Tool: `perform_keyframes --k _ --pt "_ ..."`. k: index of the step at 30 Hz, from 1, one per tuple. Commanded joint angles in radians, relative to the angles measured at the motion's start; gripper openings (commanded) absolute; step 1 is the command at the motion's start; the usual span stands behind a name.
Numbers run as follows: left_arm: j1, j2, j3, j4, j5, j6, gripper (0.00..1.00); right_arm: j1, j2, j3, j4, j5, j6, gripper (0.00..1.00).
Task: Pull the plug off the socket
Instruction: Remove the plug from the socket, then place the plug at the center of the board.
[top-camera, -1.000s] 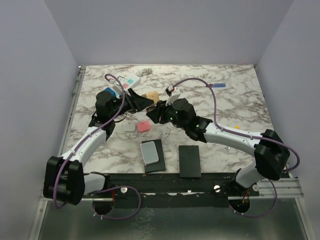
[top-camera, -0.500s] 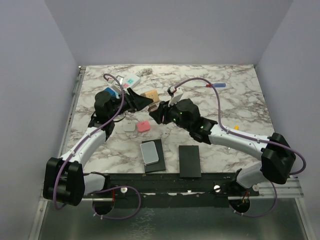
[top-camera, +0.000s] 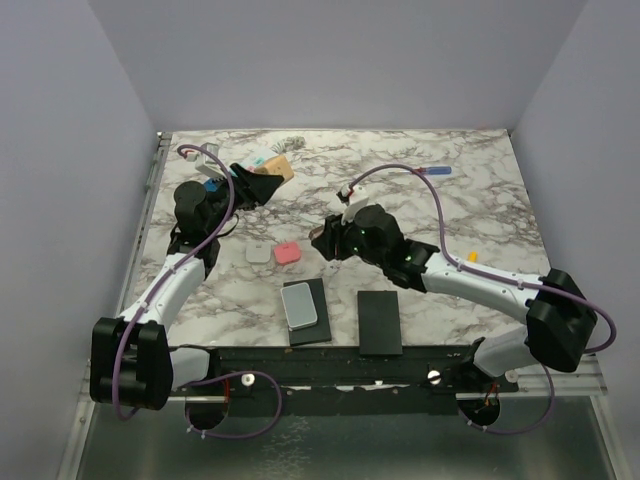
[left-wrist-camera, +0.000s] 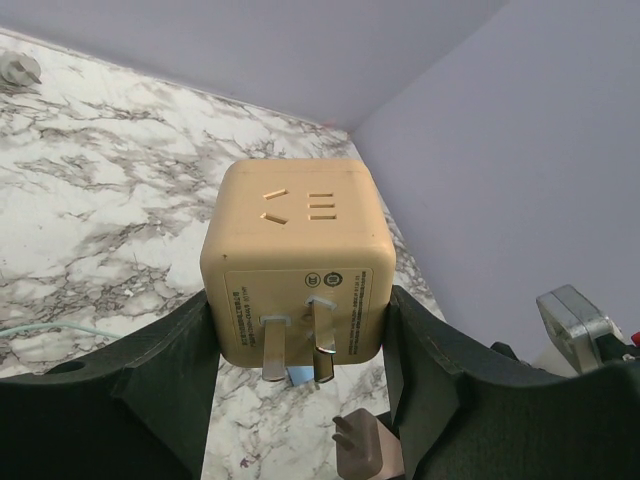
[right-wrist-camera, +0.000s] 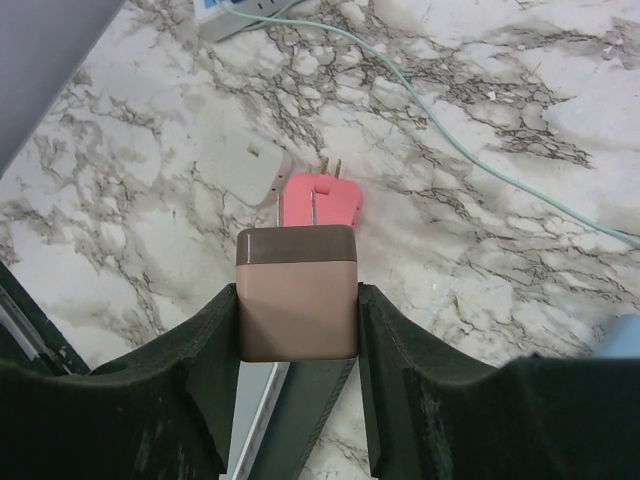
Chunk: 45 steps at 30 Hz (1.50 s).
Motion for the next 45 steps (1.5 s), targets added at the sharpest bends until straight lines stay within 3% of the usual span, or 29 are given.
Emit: perform_keyframes --k 1,8,14,20,26,33,45 --pt "-0.003 -0.022 0.003 0.059 -0.017 0.020 0.00 -0.003 -0.044 -0.036 0.016 0.005 -0.046 0.01" --pt "-0.003 -0.018 0.017 0.049 0.000 0.036 0.00 -0.003 -0.142 -0.134 0.118 -0.075 -0.135 0.01" --pt "-0.003 -0.011 0.062 -0.020 0.039 0.094 0.00 -0.003 -0.214 -0.163 0.045 -0.023 -0.146 0.01" --pt "-0.006 -0.040 0.127 -0.286 0.003 0.319 0.00 -0.023 -0.179 -0.076 -0.260 0.282 0.000 0.01" --pt "-0.009 -0.061 0.119 -0.397 -0.050 0.403 0.00 -0.172 -0.126 -0.072 -0.444 0.335 0.114 0.01" --pt "-0.014 -0.054 0.123 -0.403 -0.045 0.409 0.00 -0.368 -0.097 -0.151 -0.394 0.298 0.128 0.01" --pt "-0.020 -0.057 0.127 -0.414 -0.052 0.418 0.00 -0.385 0.009 -0.183 -0.217 0.322 0.085 0.01"
